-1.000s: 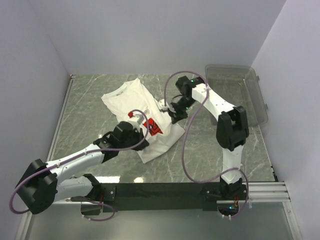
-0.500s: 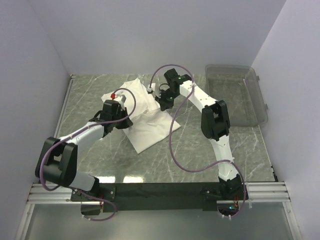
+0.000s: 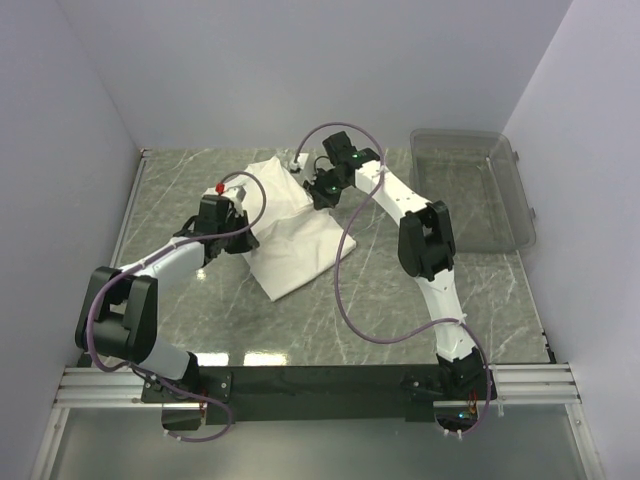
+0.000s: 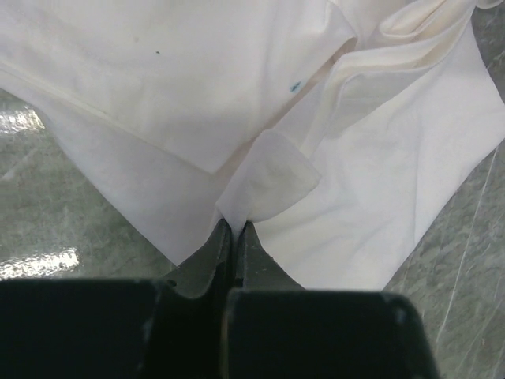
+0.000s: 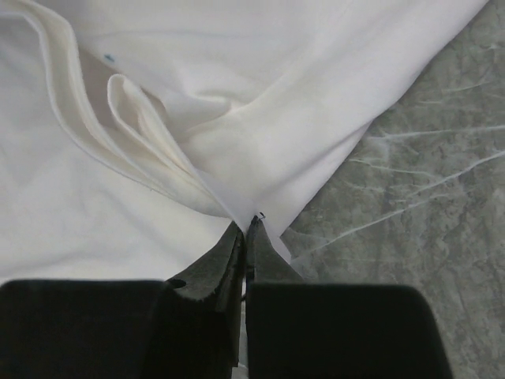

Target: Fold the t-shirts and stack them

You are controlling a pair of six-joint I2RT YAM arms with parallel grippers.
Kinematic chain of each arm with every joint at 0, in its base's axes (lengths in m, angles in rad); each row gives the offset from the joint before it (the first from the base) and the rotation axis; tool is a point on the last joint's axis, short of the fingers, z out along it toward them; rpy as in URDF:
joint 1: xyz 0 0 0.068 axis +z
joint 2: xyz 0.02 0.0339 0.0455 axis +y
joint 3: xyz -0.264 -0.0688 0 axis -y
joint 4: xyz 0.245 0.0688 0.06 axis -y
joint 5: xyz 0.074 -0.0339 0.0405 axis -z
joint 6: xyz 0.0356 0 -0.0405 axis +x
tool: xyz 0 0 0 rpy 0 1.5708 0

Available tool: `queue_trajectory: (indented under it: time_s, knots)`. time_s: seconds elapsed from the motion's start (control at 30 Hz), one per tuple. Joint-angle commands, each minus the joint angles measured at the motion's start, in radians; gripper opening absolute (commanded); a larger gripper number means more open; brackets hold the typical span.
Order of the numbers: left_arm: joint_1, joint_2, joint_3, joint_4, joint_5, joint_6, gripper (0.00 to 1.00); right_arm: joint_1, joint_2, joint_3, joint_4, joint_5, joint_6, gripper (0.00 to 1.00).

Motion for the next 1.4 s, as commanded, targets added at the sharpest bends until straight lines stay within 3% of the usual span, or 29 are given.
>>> queue_trajectory:
  time_s: [0.0,0.4,0.47,0.53,0.57,0.6,0.63,0.67,0.77,0.87,0.97,1.0,1.13,1.2,1.27,1.3,1.37]
  knots:
    - [0.012,0.003,0.051,0.018,0.019,0.027,0.00,0.016,0.021,0.050,0.066,0.021,0.039,0.00]
    - [0.036,0.057,0.092,0.003,-0.011,0.033,0.00,0.032,0.048,0.075,0.119,0.072,0.077,0.01]
    - [0.039,0.069,0.106,-0.011,-0.029,0.026,0.00,0.036,0.048,0.069,0.144,0.089,0.091,0.06]
    - [0.042,0.072,0.112,-0.019,-0.055,0.018,0.03,0.039,0.045,0.066,0.163,0.115,0.125,0.21]
    - [0.042,0.069,0.118,-0.025,-0.096,0.004,0.17,0.039,0.036,0.061,0.204,0.135,0.149,0.24]
    - [0.042,0.063,0.120,-0.031,-0.124,-0.003,0.27,0.039,0.030,0.052,0.233,0.159,0.181,0.39]
    - [0.042,0.037,0.123,-0.034,-0.153,-0.011,0.35,0.038,0.019,0.047,0.261,0.202,0.265,0.44]
    - [0.042,0.019,0.121,-0.031,-0.209,-0.020,0.50,0.038,0.012,0.049,0.283,0.255,0.296,0.45]
    - [0.042,-0.061,0.134,-0.045,-0.338,-0.020,0.76,0.022,-0.056,0.020,0.326,0.277,0.378,0.48]
    - [0.042,-0.127,0.152,-0.092,-0.385,0.022,0.77,-0.001,-0.106,-0.032,0.300,0.223,0.381,0.49]
    - [0.042,-0.214,0.117,-0.118,-0.330,0.076,0.74,-0.062,-0.198,-0.112,0.158,-0.093,0.192,0.50]
    - [0.042,-0.239,0.100,-0.120,-0.298,0.084,0.73,-0.074,-0.214,-0.150,0.034,-0.243,0.097,0.50]
    - [0.029,-0.325,0.051,-0.206,-0.082,0.032,0.67,-0.113,-0.289,-0.290,-0.186,-0.304,-0.359,0.52]
    - [-0.023,-0.362,0.005,-0.235,-0.045,0.021,0.66,-0.134,-0.330,-0.374,-0.296,-0.299,-0.581,0.54]
    - [-0.177,-0.431,-0.056,-0.232,-0.081,0.004,0.67,-0.160,-0.369,-0.432,-0.347,-0.315,-0.733,0.56]
    - [-0.233,-0.452,-0.078,-0.211,-0.093,-0.006,0.67,-0.198,-0.376,-0.478,-0.410,-0.321,-0.910,0.56]
    - [-0.387,-0.495,-0.150,-0.174,-0.145,-0.066,0.67,-0.217,-0.383,-0.509,-0.423,-0.283,-0.987,0.57]
